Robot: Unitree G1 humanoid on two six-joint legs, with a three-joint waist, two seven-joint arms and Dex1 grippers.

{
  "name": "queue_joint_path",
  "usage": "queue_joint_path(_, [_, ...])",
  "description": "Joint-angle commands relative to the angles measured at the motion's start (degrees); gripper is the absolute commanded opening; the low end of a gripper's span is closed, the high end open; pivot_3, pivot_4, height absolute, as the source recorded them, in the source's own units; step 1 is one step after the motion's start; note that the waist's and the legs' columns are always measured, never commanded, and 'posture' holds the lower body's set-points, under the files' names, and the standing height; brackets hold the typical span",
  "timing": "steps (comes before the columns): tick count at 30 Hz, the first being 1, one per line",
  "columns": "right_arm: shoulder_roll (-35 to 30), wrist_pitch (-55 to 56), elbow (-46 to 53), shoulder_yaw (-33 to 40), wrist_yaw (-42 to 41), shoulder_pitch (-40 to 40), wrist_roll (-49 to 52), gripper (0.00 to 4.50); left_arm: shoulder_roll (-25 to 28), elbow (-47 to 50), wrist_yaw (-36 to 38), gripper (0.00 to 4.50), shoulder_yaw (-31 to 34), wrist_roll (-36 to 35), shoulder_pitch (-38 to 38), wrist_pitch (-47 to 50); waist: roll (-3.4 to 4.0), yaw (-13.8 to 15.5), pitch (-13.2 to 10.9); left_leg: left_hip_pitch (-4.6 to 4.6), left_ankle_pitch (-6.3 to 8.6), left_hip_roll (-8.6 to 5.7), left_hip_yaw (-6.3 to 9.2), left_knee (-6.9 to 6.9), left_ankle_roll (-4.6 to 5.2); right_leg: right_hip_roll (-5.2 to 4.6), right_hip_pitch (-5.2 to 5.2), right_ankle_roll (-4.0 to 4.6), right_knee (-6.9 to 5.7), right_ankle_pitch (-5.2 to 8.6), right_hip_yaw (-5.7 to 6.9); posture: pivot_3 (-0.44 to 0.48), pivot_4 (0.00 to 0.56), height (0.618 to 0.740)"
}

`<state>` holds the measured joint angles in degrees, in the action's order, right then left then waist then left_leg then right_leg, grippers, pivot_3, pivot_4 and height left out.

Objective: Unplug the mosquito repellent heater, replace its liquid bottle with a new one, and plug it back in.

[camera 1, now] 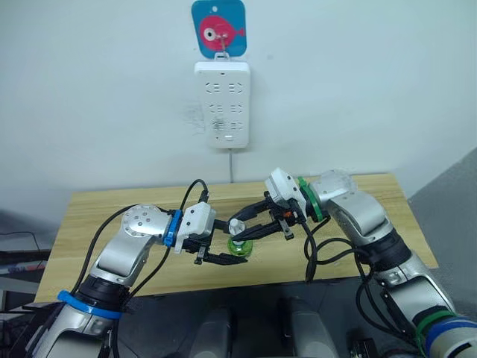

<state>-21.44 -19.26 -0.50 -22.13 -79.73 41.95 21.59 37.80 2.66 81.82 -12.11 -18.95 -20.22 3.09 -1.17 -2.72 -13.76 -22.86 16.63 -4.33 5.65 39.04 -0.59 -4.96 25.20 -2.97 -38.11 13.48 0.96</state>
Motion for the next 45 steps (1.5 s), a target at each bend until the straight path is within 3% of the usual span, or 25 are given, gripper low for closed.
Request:
queue_joint_path(1, [-1.3, -0.1, 1.3, 2.2, -0.3, -0.9, 1.2, 1.81, -0.3, -0.5, 0.1, 2.23, 0.4, -0.2, -0.3, -1.6, 0.0, 0.1, 0.0, -0.01, 0.0, -0.01, 0.0, 0.01, 0.0, 0.0, 0.0, 0.0, 0.0, 0.0, 0.0, -0.053, 0.212, 0.74])
queue_joint_path(9, [-1.2, -4.6, 7.1, 5.4, 6.4, -4.8, 2.9, 4.43, -1.5, -0.9, -2.5, 2.23, 0.8, -0.3, -0.1, -0.6, 0.0, -0.2, 0.0, 0.0, 0.0, 0.02, -0.04, 0.02, -0.01, -0.01, 0.03, 0.0, -0.06, 0.0, -0.03, -0.07, 0.215, 0.74])
queue_joint_path(19, [-1.4, -5.8, 9.7, 5.1, 8.8, -5.4, 2.9, 4.47, -2.6, -3.0, -4.4, 2.23, 1.4, -0.3, -2.2, 0.8, 0.0, -0.5, 0.0, 0.0, 0.0, 0.01, -0.02, 0.02, 0.0, -0.01, 0.02, 0.01, -0.05, 0.0, -0.02, -0.077, 0.219, 0.74])
queue_joint_path(28, [1.1, -7.9, 15.1, 6.6, 21.3, -9.0, 1.4, 4.47, -3.8, -3.3, -9.0, 2.23, 2.7, -0.5, -2.7, 3.5, 0.0, -0.5, 0.0, 0.0, 0.0, 0.01, -0.02, 0.01, -0.01, -0.01, 0.04, 0.01, -0.08, 0.0, -0.02, -0.077, 0.221, 0.74])
queue_joint_path(33, [1.0, -12.4, 18.7, 6.4, 22.2, -10.0, 4.2, 4.47, -3.6, -4.5, -8.3, 2.23, 1.7, 1.3, -2.4, 0.4, 0.0, -0.5, 0.0, 0.01, 0.0, 0.01, -0.02, 0.02, -0.01, -0.01, 0.03, 0.01, -0.08, -0.01, -0.03, -0.088, 0.222, 0.74])
queue_joint_path(36, [0.3, -12.9, 19.3, 5.9, 22.2, -10.4, 4.4, 3.86, -3.8, -5.4, -7.7, 2.23, 1.2, 2.1, -2.4, -1.3, 0.0, -0.5, 0.0, 0.0, 0.0, 0.01, -0.02, 0.02, -0.01, -0.01, 0.02, 0.01, -0.05, -0.01, -0.03, -0.091, 0.222, 0.74])
queue_joint_path(45, [-0.4, -11.3, 17.5, 3.8, 22.0, -10.4, 2.2, 0.72, -4.2, -4.9, -6.9, 2.23, 1.1, 2.0, -2.2, -0.9, 0.0, -0.5, 0.0, 0.01, 0.0, 0.01, -0.03, 0.02, 0.0, -0.01, 0.03, 0.01, -0.06, -0.01, -0.03, -0.091, 0.225, 0.74])
